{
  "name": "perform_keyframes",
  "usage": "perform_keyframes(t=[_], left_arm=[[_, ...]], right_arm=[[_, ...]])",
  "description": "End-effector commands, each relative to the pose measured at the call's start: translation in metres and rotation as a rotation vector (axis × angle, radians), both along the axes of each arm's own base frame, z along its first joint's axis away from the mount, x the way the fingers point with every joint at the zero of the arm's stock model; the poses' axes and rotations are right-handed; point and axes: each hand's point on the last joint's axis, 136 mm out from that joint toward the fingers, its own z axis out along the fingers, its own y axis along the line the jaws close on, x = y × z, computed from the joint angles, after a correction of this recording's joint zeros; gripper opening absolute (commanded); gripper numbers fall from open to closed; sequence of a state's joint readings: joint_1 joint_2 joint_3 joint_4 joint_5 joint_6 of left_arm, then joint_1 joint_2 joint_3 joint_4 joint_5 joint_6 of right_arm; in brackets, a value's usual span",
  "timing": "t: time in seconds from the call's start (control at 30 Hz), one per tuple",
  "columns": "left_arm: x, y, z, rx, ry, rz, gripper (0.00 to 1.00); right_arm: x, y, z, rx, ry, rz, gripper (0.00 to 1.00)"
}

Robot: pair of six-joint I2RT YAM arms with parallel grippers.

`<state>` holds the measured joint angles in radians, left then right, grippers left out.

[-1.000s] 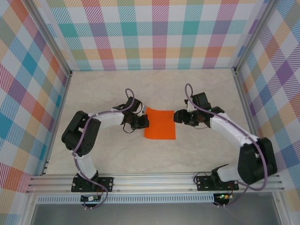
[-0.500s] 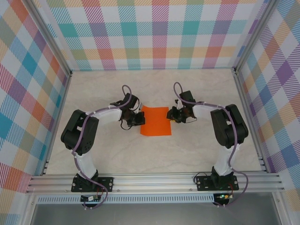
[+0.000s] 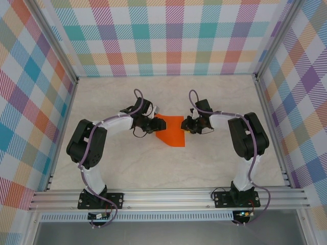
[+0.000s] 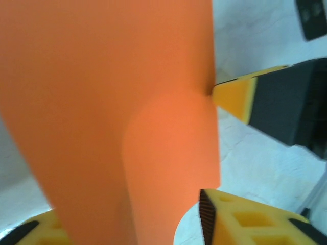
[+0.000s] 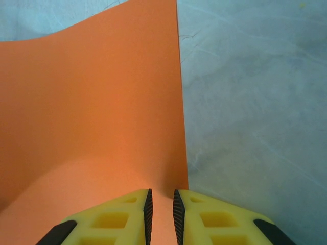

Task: Fold a paper plane with a square sheet of paper (fold left side to right side)
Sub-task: First fold in half a square sheet of paper at the center of the table.

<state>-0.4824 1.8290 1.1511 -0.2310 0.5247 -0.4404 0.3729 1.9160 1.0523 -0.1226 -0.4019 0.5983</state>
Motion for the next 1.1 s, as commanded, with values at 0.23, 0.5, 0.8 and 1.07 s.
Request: perform_keyframes(t=[0.23, 0.5, 0.8, 1.07], left_arm=[[-0.001, -0.054, 0.03, -0.169, -0.032, -0.087, 0.65], [-0.002, -0.047, 0.027, -0.107, -0.058, -0.082, 0.68], [-0.006, -0.067, 0.022, -0.196, -0.023, -0.117, 0.73], [-0.006, -0.073, 0.013, -0.201, -0.004, -0.126, 0.73]], right_arm=[[-0.029, -0.015, -0.037, -0.09, 0.102, -0.004, 0.22], [-0.031, -0.018, -0.04, -0.109, 0.111, -0.002, 0.22], [-0.028, -0.014, -0.036, -0.085, 0.099, -0.002, 0.22], [-0.023, -0.011, -0.027, -0.057, 0.077, 0.002, 0.23]])
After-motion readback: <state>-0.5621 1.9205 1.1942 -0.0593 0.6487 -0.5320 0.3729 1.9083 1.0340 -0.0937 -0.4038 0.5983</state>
